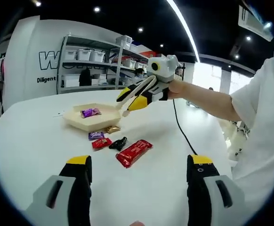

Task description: Place the target food into the container with the food tongs after gripping and lifting it, then release it inside without dropping or visibly crushing the food.

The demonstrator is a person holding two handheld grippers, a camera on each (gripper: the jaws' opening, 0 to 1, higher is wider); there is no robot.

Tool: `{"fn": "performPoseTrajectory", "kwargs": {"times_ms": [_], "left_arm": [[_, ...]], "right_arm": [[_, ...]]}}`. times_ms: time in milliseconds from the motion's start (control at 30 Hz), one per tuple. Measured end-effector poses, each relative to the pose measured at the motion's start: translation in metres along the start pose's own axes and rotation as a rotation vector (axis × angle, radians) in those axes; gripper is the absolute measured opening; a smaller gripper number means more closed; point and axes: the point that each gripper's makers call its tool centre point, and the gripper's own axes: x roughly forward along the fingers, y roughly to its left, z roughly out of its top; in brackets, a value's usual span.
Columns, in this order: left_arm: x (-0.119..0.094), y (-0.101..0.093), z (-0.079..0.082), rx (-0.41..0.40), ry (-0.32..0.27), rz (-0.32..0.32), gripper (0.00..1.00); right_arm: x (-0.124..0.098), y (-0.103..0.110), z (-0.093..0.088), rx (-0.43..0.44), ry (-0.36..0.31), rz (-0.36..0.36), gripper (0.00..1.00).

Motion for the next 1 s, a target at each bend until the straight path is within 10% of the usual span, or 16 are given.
{"fn": "performPoseTrajectory", "kwargs": {"times_ms": [1000], "left_arm": [[0.003, -0.003, -0.002, 0.001, 0.004, -0.011, 0.8]], "right_arm": [[0.0, 0.058, 0.012, 0.107, -0.14, 0.033, 0.22]]}}
